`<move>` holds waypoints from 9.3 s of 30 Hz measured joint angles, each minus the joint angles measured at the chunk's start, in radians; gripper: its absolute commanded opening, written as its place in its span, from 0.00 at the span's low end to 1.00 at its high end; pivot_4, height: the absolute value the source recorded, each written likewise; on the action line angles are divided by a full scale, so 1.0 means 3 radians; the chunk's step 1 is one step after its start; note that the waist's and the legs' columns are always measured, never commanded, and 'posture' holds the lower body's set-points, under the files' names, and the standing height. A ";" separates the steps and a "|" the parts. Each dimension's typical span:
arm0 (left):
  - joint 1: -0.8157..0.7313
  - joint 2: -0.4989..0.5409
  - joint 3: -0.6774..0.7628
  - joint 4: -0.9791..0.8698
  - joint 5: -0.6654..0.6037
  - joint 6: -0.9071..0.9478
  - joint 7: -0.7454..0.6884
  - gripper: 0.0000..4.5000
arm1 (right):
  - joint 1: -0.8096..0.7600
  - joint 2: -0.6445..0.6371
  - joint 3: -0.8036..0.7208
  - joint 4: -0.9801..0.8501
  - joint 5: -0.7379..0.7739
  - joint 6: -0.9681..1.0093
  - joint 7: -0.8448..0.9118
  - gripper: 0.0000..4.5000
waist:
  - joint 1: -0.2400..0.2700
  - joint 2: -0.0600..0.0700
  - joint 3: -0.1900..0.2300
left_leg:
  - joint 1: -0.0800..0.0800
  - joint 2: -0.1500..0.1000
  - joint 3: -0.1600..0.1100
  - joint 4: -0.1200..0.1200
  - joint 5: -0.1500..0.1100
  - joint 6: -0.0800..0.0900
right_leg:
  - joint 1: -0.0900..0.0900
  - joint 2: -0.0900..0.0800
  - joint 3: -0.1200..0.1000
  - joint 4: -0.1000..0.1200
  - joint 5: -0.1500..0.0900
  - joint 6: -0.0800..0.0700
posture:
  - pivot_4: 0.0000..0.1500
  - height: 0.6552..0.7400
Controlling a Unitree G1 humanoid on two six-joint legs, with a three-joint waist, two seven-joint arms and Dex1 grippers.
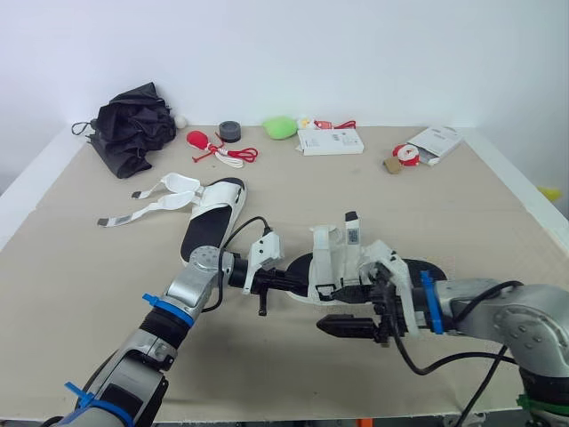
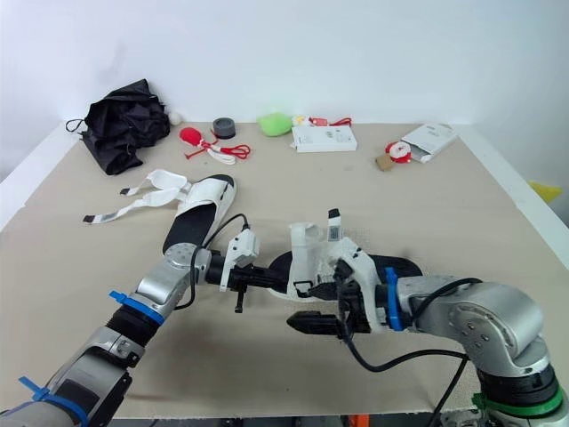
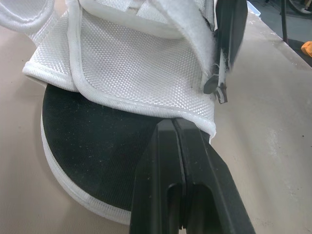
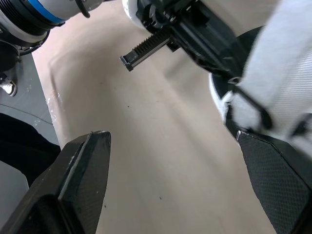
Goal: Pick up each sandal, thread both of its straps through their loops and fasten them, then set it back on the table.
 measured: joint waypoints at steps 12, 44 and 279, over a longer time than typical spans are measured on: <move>-0.0014 0.0005 0.0005 0.0016 0.0001 0.0001 0.0001 0.00 | 0.0016 0.0090 0.0129 -0.0006 -0.0013 -0.0053 -0.0243 0.99 | 0.0000 0.0000 0.0000 | 0.0000 0.0000 0.0000 -0.0001 0.0001 0.0002 | -0.0001 0.0000 0.0000 -0.0001 0.0001 0.0003 | 1.00 1.00; -0.0059 0.0004 0.0009 0.0066 0.0002 -0.0010 -0.0040 0.00 | -0.0125 0.0560 0.0055 0.0404 0.0270 0.0272 -0.0682 0.40 | -0.0003 -0.0002 0.0005 | -0.0006 0.0001 0.0000 -0.0003 0.0005 0.0009 | -0.0010 -0.0004 -0.0003 -0.0005 -0.0001 -0.0003 | 1.00 1.00; 0.0039 0.0795 0.1001 -0.1493 -0.1330 0.1695 -0.0156 0.00 | 0.1275 -0.0291 -0.1117 0.0519 -0.1485 -0.2188 0.1466 0.99 | 0.0040 0.0025 0.0149 | -0.0073 -0.0007 0.0008 0.0004 0.0038 0.0009 | -0.0052 -0.0017 -0.0036 -0.0003 0.0027 0.0042 | 1.00 1.00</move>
